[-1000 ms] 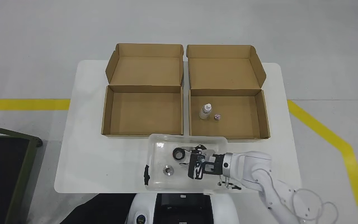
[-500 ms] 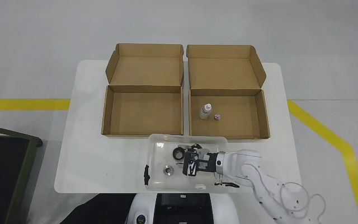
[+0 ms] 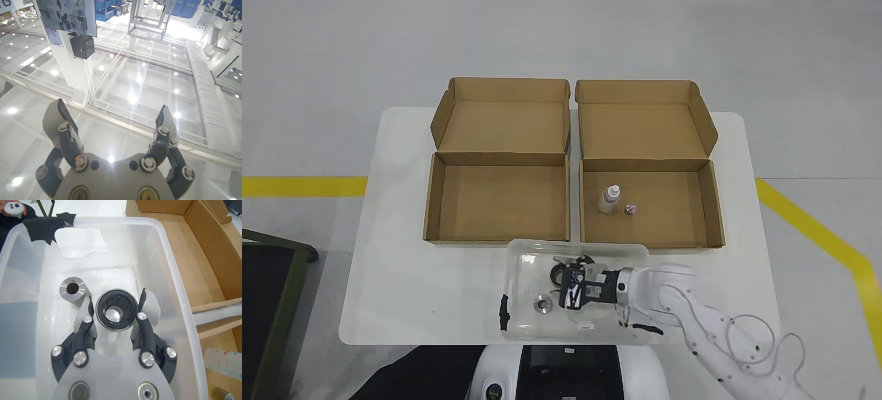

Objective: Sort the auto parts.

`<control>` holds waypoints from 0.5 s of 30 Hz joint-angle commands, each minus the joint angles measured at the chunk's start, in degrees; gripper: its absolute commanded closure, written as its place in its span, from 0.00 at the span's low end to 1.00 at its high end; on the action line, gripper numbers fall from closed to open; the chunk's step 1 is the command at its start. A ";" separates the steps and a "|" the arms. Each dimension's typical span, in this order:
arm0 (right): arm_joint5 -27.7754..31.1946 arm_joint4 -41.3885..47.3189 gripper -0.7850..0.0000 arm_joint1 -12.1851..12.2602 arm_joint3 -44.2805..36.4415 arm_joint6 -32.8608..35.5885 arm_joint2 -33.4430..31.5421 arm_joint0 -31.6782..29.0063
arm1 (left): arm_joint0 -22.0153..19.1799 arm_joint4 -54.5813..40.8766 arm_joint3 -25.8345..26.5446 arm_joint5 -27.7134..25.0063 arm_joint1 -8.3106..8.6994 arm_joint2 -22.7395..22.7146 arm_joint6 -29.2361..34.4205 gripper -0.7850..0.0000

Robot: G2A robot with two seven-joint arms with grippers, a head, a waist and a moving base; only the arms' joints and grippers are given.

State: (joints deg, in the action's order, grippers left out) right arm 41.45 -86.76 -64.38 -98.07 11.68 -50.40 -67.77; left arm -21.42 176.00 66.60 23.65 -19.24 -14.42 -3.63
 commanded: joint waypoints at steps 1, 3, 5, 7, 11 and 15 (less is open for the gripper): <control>0.04 0.07 0.45 -0.10 0.53 0.02 0.22 0.37 | 0.00 0.00 0.00 0.00 0.00 0.00 0.00 0.00; 0.11 0.20 0.50 -0.18 0.95 -0.05 0.31 0.66 | 0.00 0.00 0.00 0.00 0.00 0.00 0.00 0.00; 0.27 0.88 0.54 -0.23 1.28 -0.48 0.29 0.72 | 0.00 0.00 0.00 0.00 0.00 0.00 0.00 0.00; 0.55 1.88 0.61 -0.27 1.55 -1.27 0.21 0.65 | 0.00 0.00 0.00 0.00 0.00 0.00 0.00 0.00; 1.02 2.57 0.94 -0.29 1.90 -2.26 0.09 0.72 | 0.00 0.00 0.00 0.00 0.00 0.00 0.00 0.00; 1.55 3.54 1.00 -0.27 1.84 -3.38 -0.33 0.78 | 0.00 0.00 0.00 0.00 0.00 0.00 0.00 0.00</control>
State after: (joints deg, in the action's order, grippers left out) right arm 42.89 -83.22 -64.67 -96.14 8.29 -50.62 -67.04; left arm -21.42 176.00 66.60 23.65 -19.24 -14.42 -3.63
